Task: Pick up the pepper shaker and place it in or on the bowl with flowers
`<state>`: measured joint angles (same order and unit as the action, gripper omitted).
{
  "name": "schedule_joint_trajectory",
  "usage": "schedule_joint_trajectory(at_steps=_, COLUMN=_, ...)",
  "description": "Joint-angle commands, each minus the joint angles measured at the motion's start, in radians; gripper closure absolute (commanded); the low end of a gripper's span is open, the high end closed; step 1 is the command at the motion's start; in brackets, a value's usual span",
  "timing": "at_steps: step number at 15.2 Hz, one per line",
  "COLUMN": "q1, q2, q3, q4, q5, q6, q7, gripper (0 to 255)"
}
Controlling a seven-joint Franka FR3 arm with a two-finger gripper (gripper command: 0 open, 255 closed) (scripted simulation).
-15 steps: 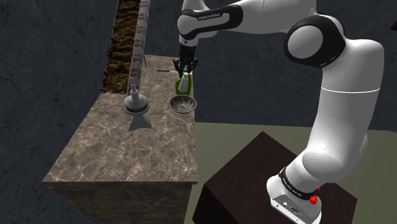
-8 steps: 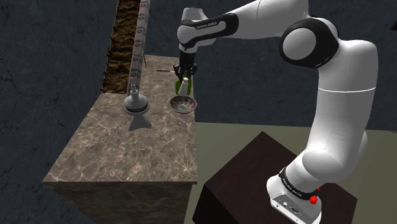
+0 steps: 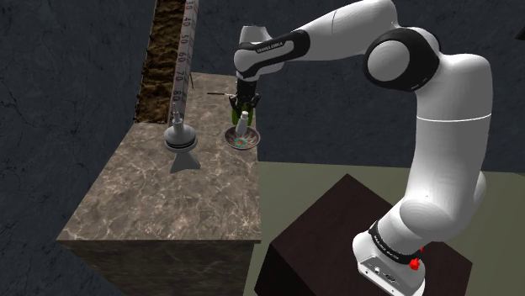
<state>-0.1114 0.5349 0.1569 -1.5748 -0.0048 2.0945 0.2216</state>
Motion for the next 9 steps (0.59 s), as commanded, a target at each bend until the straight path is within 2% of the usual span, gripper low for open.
schedule_joint_trajectory(at_steps=1, q1=0.001, q2=0.015, q3=-0.001, q4=-0.002, q5=-0.002, q6=0.018, q7=0.0, gripper=255)
schedule_joint_trajectory(at_steps=9, q1=0.002, q2=0.031, q3=-0.002, q4=-0.012, q5=-0.004, q6=0.044, q7=-0.001, gripper=255)
